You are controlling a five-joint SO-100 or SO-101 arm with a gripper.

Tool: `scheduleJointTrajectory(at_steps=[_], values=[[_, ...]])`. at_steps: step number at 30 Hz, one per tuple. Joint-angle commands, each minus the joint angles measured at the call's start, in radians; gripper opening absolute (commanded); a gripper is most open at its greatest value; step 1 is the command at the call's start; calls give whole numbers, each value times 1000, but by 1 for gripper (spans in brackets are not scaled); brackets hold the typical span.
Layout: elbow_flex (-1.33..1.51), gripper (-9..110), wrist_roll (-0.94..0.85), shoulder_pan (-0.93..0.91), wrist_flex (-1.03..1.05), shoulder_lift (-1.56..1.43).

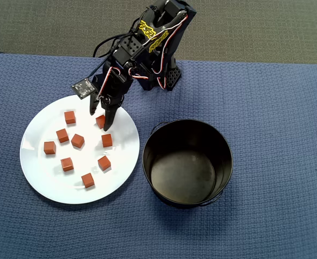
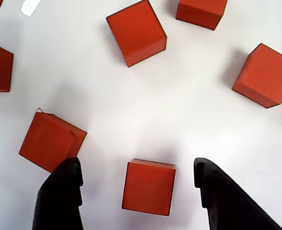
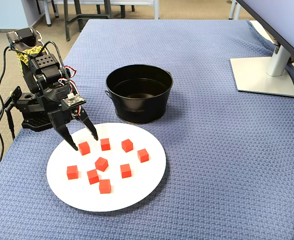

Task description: Pick up the red cubes from the white plate and place them in the black recipient

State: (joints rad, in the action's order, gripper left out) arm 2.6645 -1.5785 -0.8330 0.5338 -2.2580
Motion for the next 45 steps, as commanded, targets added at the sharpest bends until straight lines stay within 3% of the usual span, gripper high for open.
scheduleJointTrajectory(at_steps=[1,15,17,19,22,24,27,30,36,40,44,45], values=[[-20,22,60,-14,17,9],[67,17,66,17,-146,141],[77,13,71,17,-176,150],[74,0,97,20,-186,152],[69,0,114,29,-178,143],[43,0,141,48,-143,120],[-150,0,212,89,155,54],[-390,0,330,163,454,-17],[-680,0,657,413,727,-141],[-801,0,980,594,744,-121],[-792,0,1249,756,606,-6],[-802,7,1292,793,580,52]])
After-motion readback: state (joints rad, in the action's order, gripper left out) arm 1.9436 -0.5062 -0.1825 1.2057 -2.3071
